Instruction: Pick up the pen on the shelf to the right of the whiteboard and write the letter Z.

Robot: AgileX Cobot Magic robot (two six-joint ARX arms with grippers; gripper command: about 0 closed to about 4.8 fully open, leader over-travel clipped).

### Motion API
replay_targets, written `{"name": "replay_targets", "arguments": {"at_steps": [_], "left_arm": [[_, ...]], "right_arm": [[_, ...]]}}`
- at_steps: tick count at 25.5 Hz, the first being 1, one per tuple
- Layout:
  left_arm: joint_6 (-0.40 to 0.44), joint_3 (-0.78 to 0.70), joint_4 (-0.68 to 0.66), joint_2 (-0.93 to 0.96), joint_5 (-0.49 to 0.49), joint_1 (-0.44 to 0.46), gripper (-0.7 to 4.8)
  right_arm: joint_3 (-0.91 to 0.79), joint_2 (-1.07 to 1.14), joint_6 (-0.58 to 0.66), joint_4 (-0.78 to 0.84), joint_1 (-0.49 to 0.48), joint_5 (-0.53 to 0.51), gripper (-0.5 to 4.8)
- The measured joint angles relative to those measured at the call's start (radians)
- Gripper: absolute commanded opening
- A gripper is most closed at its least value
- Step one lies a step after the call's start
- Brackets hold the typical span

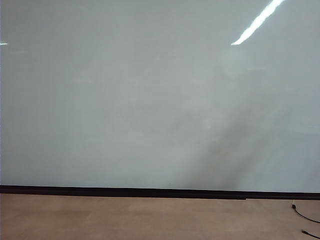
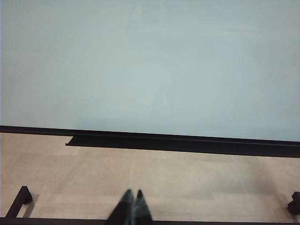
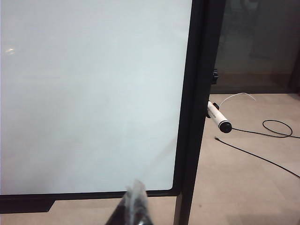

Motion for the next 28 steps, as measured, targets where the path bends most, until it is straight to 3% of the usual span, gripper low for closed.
{"name": "replay_targets", "arguments": {"at_steps": [16, 18, 19, 21, 23, 24, 25, 27, 28], "left_arm": [[0.0, 0.0, 0.0, 0.0, 0.0, 0.0, -0.04], [0.0, 0.0, 0.0, 0.0, 0.0, 0.0, -0.04], [0.0, 0.0, 0.0, 0.0, 0.0, 0.0, -0.04], [0.0, 0.0, 0.0, 0.0, 0.0, 0.0, -0.05], [0.0, 0.0, 0.0, 0.0, 0.0, 0.0, -0.05], [0.0, 0.0, 0.0, 0.0, 0.0, 0.0, -0.05], [0.0, 0.0, 0.0, 0.0, 0.0, 0.0, -0.05], [0.0, 0.0, 0.0, 0.0, 0.0, 0.0, -0.05], [0.0, 0.0, 0.0, 0.0, 0.0, 0.0, -0.04]], "right_arm": [[0.0, 0.0, 0.0, -0.003, 0.0, 0.01, -0.08], [0.0, 0.0, 0.0, -0.01, 0.001, 0.138, -0.08], [0.0, 0.0, 0.0, -0.023, 0.0, 0.283, -0.08], [0.0, 0.0, 0.0, -0.04, -0.001, 0.422, -0.08], [0.0, 0.0, 0.0, -0.056, 0.0, 0.429, -0.08], [0.0, 0.0, 0.0, -0.066, 0.0, 0.429, 0.38], [0.0, 0.0, 0.0, -0.075, 0.0, 0.429, 1.84], [0.0, 0.0, -0.001, -0.079, 0.0, 0.429, 3.9], [0.0, 0.0, -0.001, -0.079, 0.0, 0.429, 4.34]]}}
